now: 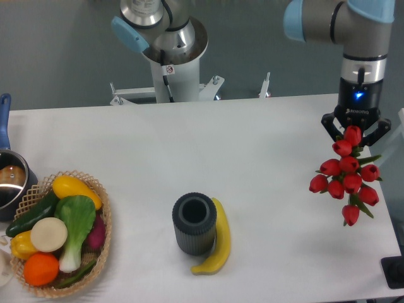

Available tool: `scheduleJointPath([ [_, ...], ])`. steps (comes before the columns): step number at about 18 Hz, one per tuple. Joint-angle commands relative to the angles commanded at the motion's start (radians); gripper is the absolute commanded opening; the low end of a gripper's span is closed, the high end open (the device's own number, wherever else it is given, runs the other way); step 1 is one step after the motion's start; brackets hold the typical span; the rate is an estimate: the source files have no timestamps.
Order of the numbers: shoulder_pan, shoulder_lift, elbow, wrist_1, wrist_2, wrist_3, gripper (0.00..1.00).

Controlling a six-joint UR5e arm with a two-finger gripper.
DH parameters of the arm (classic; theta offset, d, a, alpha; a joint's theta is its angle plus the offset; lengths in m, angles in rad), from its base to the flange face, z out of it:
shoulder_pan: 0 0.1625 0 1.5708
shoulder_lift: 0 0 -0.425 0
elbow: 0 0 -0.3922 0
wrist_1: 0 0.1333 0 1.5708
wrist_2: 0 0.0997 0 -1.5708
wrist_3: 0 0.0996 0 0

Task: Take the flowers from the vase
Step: 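Carry the held tulips away from the vase and hold them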

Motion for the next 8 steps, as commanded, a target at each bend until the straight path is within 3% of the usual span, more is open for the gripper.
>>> scheduleJointPath([
  [4,-0.058,-0.077,0.094,-0.137,0.158,0.003,0.00],
  [8,-0.087,-0.106,0.131,-0.178,0.187,-0.002,0.00],
])
